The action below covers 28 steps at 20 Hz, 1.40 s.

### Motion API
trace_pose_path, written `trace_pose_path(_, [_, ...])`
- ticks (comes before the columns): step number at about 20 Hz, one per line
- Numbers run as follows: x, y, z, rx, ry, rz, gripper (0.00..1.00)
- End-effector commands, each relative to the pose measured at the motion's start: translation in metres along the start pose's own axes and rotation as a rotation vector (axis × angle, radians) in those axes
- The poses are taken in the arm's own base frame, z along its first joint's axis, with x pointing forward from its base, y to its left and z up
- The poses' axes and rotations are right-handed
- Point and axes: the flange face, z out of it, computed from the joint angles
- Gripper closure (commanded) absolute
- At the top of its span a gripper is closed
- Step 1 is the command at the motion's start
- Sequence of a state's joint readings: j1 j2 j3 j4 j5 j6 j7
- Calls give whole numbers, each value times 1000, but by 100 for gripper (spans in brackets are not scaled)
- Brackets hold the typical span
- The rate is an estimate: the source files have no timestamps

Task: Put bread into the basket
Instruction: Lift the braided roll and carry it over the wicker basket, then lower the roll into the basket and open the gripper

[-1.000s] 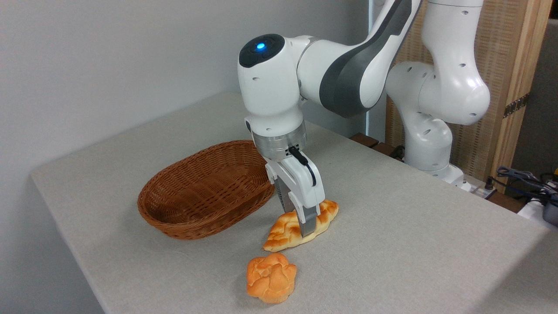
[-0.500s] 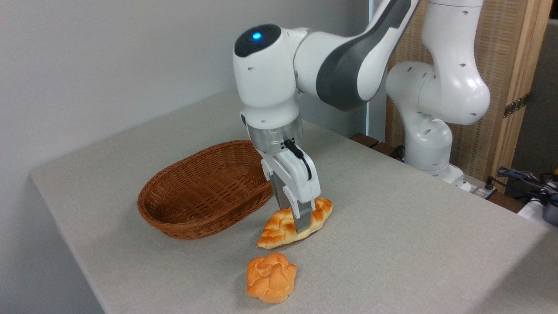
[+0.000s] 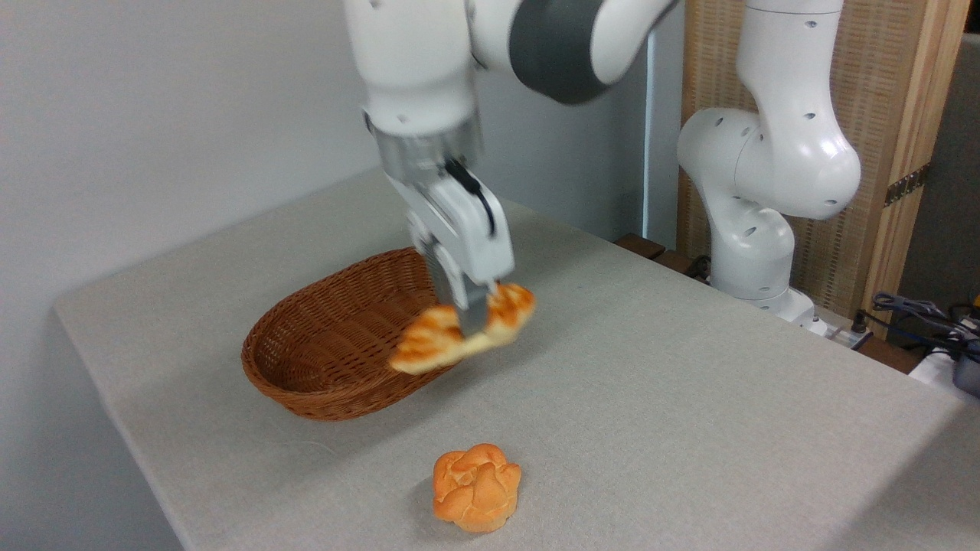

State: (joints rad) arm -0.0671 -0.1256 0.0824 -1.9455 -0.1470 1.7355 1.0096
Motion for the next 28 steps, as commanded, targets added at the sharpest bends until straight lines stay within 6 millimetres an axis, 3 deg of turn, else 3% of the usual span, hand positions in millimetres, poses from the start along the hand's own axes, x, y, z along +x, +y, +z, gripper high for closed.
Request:
trace_pose_path(1, [56,17,-19,-24,43,-74,63])
trace_pose_path(5, [119,44,12,-52,9,-128,56])
trace_pose_path(7, [142,55,30,-50,3,-107,39])
trace_pose_path(10, [167,57,56,-29,12,-163,5])
trace_pose_path(11, [174,56,62,-11,16,-169,0])
trace_pose_path(13, [178,53,75,4,-2,-158,0])
trace_pose_path(18, [178,50,84,0,-18,-153,0])
trace_pose_path(28, [179,51,82,1,-13,-148,0])
